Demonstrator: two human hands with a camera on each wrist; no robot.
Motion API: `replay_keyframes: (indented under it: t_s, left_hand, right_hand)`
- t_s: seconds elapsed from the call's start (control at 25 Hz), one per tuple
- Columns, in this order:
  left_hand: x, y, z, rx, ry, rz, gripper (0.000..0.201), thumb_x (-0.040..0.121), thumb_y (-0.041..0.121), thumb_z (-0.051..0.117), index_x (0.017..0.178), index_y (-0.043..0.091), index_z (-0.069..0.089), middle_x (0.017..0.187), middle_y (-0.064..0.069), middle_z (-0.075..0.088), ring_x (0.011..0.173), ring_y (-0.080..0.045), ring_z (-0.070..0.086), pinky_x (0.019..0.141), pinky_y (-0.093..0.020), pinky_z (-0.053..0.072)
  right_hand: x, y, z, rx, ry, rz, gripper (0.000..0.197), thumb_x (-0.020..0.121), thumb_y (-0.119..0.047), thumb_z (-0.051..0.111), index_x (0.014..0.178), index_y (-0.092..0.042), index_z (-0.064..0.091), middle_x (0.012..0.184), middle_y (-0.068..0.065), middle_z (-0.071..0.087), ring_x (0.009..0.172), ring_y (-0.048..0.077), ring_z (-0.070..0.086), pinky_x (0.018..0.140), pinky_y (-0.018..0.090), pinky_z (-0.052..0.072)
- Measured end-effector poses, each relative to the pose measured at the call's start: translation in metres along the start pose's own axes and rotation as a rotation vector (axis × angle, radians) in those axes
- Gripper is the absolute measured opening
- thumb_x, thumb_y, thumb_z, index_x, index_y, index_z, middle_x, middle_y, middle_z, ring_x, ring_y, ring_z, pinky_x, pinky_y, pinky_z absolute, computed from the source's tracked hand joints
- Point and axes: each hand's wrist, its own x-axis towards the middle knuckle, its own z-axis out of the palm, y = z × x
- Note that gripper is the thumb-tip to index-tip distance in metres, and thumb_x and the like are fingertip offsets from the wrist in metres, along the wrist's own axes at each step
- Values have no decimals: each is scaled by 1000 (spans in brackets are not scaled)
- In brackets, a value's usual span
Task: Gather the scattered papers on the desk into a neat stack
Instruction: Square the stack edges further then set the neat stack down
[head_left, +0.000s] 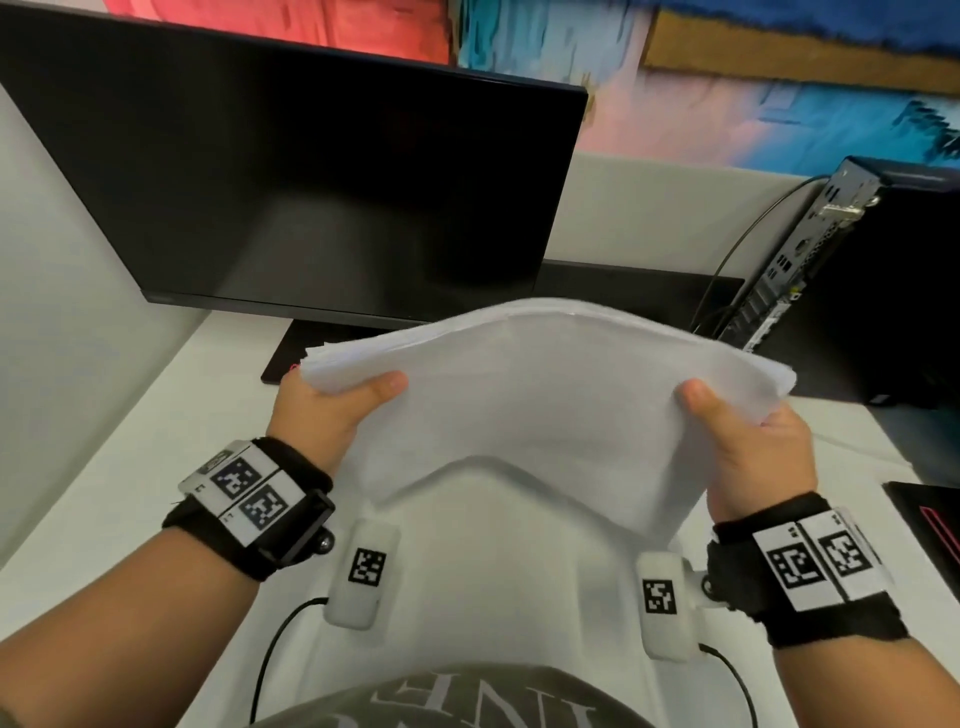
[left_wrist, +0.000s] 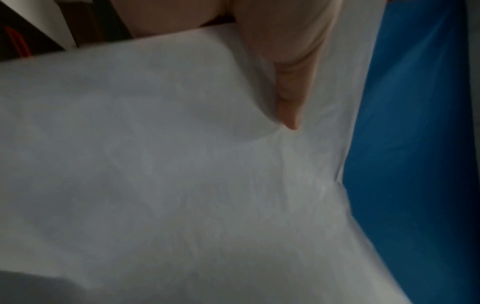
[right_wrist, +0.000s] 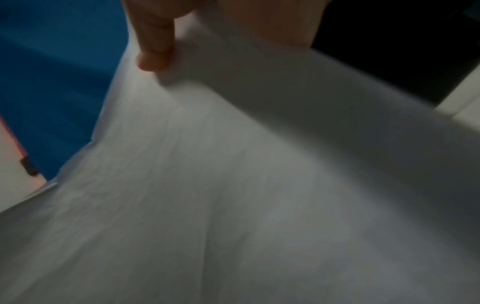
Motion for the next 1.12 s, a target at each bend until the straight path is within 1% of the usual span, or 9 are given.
replay_keyframes:
  t_s: [0.28,0.4,0.48,0.56,0.64,0.76,0.92,1.04,1.12]
  left_hand:
    - [7,-27,1,291,-43,-144,32,60,12,84,83,26,66,89,2,69,88,-19,66,94,-46,50]
    - [10,-21,-2,145,-70,-151,53,46,37,82,95,25,65,99,-2,69,97,-23,65,90,-44,51]
    - [11,-14,3,71,-46,-107,44,54,50,67,93,29,61,97,2,64,93,-18,60,83,-34,48]
    - [13,-8,8,87,23,-89,26,75,46,54,92,28,60,99,4,61,95,-15,55,85,-32,45]
    - [17,-5,8,121,41,-81,13,89,29,47,91,28,59,103,4,58,103,-15,52,99,-34,41]
    - [19,-5,8,118,45,-67,18,89,16,47,95,20,63,105,0,60,112,-25,54,100,-37,39]
    - [15,-1,11,73,40,-122,21,89,21,45,83,26,64,95,0,63,95,-20,56,78,-31,44]
    - [19,-4,7,152,-25,-107,18,84,36,47,87,30,63,97,0,63,93,-17,58,79,-27,46]
    - [21,-8,1,148,-201,-85,31,66,44,59,96,33,59,101,2,61,91,-11,59,76,-22,48]
  right_hand:
    - [-2,46,-9,-128,-44,244,39,64,-8,79,102,-6,68,87,6,74,81,26,69,68,28,56]
    - [1,43,-11,-92,-100,183,66,41,-44,87,95,-11,68,86,3,72,78,17,67,67,24,55]
    - [2,39,-9,-78,-85,186,57,46,-60,77,82,-17,67,73,-4,67,70,14,62,66,25,48]
    - [5,37,-7,-35,-17,227,29,77,-47,60,73,-18,64,66,-4,62,66,13,57,70,29,42]
    - [10,39,-6,-52,45,279,24,87,-32,53,69,-18,60,71,0,57,70,17,54,79,34,42]
    - [17,44,-8,-99,87,300,21,85,-31,56,69,-18,61,76,3,56,83,24,52,90,43,41]
    - [19,43,-7,-109,65,294,20,81,-36,57,70,-21,63,78,2,59,89,26,54,91,42,42]
    - [21,49,-14,-104,-33,263,29,71,-44,54,87,-22,64,91,3,64,87,22,60,82,35,48]
    - [19,59,-25,-84,-165,247,37,70,-28,61,106,-19,62,100,5,69,89,21,67,76,31,55]
